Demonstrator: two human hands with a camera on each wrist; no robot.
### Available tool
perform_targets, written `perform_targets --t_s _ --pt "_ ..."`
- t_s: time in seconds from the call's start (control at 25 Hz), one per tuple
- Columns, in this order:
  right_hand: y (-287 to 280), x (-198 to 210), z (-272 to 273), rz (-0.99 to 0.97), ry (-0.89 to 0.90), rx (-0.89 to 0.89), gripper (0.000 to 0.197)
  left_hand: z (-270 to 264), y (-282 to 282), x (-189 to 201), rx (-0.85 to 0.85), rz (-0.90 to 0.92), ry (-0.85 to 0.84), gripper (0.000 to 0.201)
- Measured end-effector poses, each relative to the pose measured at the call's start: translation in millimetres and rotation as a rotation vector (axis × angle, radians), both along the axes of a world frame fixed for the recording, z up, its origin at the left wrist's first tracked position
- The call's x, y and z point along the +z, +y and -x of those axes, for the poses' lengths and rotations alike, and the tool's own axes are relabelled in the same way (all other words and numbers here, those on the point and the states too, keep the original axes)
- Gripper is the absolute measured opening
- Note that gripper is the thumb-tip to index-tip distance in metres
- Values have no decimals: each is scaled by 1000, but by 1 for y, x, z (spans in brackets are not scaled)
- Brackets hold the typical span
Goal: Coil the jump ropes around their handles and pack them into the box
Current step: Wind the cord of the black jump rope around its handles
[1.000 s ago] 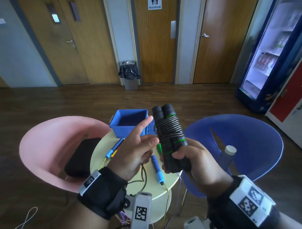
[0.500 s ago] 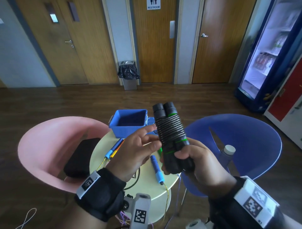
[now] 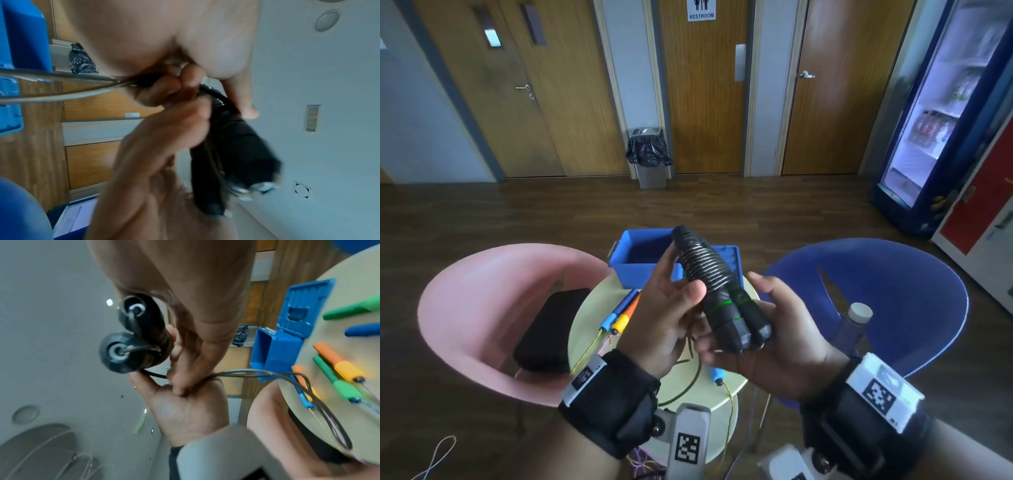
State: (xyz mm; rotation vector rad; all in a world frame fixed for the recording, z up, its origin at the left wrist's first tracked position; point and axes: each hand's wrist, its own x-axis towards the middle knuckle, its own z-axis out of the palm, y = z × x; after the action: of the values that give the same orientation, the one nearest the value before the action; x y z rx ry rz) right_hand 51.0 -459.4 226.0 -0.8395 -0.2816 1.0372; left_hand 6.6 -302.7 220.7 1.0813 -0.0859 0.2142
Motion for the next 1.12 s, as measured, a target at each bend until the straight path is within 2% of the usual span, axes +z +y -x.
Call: perform_targets --t_s 0.08,0.12,0.2,0.28,0.32,0.4,0.44,0.48,0.56,0.6,0.72,1.04,1.12 --pt "4 -6 1 76 26 -232 56 -6 2 -4 133 -5 36 93" --pt "7 -9 2 148 -55 -335 48 -9 2 -5 202 -10 67 92" --pt "8 -11 2 305 -385 -488 37 -15 1 -7 309 -32 129 97" --pt "7 -7 3 505 -798 -447 47 -19 -2 -11 365 -78 172 106" --pt "7 -3 3 601 -920 -385 47 -19 -4 -13 383 -125 186 110" --pt "10 0 2 666 -1012 -302 26 -19 -8 -15 398 -258 204 108" --pt "11 2 2 653 -1041 -277 13 -19 -9 -16 395 -317 209 101" --pt "12 2 2 634 -1042 -260 8 -19 -9 -15 384 -371 207 91" --pt "12 3 5 572 -950 -250 18 -18 -6 -12 349 -492 205 76" --pt "12 4 5 531 -848 -251 21 -18 -3 -11 316 -540 205 72" --pt "6 6 8 421 -566 -287 14 -14 4 -7 196 -545 165 60" --pt "6 8 12 280 -396 -388 18 -3 22 -13 66 -425 61 76" --pt "9 10 14 227 -340 -386 30 1 24 -9 78 -448 10 78"
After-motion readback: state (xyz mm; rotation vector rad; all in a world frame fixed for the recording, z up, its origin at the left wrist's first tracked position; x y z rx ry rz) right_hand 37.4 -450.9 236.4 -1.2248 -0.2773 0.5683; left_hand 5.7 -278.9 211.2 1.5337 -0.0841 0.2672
